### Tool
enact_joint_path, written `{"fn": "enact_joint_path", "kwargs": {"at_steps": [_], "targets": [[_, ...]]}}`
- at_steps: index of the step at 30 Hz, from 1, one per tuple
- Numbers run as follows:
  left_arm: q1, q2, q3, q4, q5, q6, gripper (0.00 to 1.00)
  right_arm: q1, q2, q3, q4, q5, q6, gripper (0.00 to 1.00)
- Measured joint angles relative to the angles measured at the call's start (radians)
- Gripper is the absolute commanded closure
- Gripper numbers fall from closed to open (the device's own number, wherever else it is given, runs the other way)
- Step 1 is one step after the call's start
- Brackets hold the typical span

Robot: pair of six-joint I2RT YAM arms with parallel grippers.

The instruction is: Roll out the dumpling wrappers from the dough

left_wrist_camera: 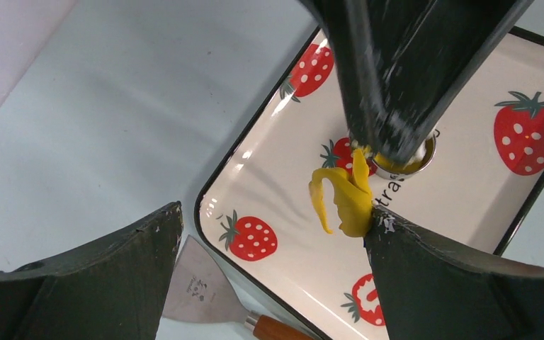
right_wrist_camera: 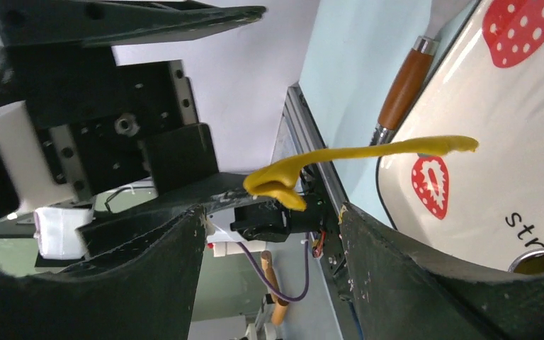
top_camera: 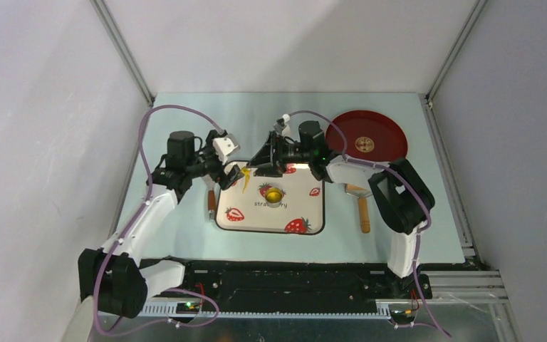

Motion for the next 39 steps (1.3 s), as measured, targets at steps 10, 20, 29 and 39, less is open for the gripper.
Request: {"fn": "enact_joint_path", "kwargs": {"at_steps": [10,20,29,39], "targets": [[-0.015,0.01,0.0,0.01,-0.047,0.045,0.0,0.036,0.095,0.115,-0.173,-0.003,-0.076,0.28],[-0.015,0.005,-0.009,0.016,-0.053,0.061,0.0,0.035,0.125,0.159,-0.198,-0.007,-0.088,0.28],[-0.015,-0.027,-0.027,0.022,-0.06,0.06,0.0,0.047,0.156,0.27,-0.338,-0.002,-0.166,0.29],[-0.015,-0.041,-0.027,0.006,-0.099,0.059,0.0,0.079,0.241,0.421,-0.569,0.069,-0.321,0.29]]}}
